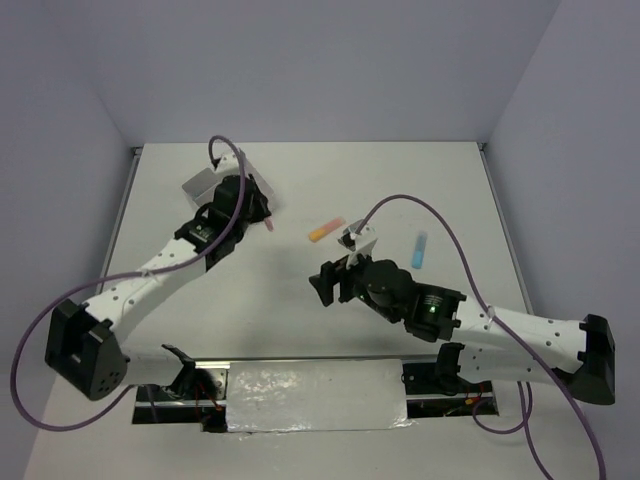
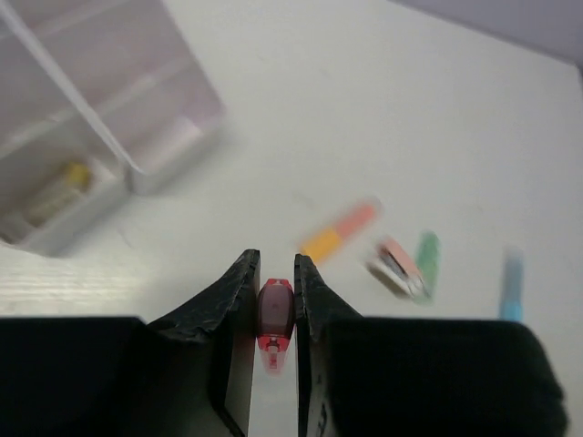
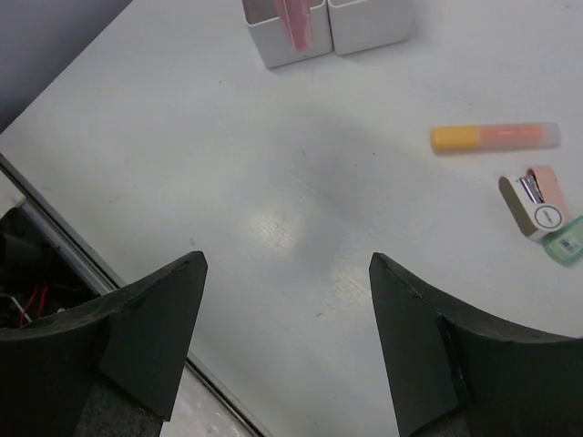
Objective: Sort the stationery into containers
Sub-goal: Place the stationery in the storage box.
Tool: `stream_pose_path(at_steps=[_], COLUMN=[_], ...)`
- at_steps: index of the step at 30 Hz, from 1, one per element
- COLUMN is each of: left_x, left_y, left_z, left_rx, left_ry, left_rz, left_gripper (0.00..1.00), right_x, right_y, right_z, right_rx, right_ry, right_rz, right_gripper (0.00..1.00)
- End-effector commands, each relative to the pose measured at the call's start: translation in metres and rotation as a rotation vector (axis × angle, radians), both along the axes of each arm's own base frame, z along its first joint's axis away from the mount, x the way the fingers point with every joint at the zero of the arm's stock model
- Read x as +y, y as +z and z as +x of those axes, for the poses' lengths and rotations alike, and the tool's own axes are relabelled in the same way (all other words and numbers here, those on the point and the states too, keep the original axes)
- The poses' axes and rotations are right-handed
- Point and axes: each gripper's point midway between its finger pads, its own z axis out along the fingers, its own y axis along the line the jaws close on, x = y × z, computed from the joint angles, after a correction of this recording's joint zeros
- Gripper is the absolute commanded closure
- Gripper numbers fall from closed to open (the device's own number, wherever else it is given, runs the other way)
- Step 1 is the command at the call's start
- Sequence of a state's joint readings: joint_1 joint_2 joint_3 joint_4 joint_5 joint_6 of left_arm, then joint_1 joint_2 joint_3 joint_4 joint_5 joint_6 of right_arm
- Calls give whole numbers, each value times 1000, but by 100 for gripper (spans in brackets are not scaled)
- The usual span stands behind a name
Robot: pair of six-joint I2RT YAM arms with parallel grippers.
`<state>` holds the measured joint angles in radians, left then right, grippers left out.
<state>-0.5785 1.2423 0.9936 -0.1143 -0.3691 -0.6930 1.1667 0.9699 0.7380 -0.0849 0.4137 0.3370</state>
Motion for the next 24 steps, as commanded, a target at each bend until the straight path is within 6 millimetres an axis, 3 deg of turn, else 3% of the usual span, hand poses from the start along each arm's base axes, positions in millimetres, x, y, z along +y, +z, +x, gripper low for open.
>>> stream_pose_path(at_steps=[1, 4, 6, 11, 16, 18, 24], left_x=[82, 112, 128, 142, 146, 145, 147], left_y=[19, 27, 36, 33, 20, 27, 22], left_z=[50, 101, 119, 172, 190, 195, 197], left_rx=[-65, -44, -68, -111, -129, -186, -231], left_ry=[324, 463, 535, 582, 606, 609, 604], left_rz=[209, 215, 233, 233, 264, 243, 265], left_gripper=[100, 100, 100, 100, 100, 93, 89], right_x=[-22, -31, -34, -37, -35, -33, -22], right_y=[-2, -2, -8, -17, -24, -22, -27], right_z=[2, -2, -4, -7, -6, -4, -5], right_rx=[-7, -10, -4, 10, 10, 6, 17], right_ry=[-59, -58, -53, -42, -36, -32, 1], right_rz=[-21, -11, -16, -15, -52, -54, -70], right_gripper=[20, 20, 20, 20, 20, 20, 20])
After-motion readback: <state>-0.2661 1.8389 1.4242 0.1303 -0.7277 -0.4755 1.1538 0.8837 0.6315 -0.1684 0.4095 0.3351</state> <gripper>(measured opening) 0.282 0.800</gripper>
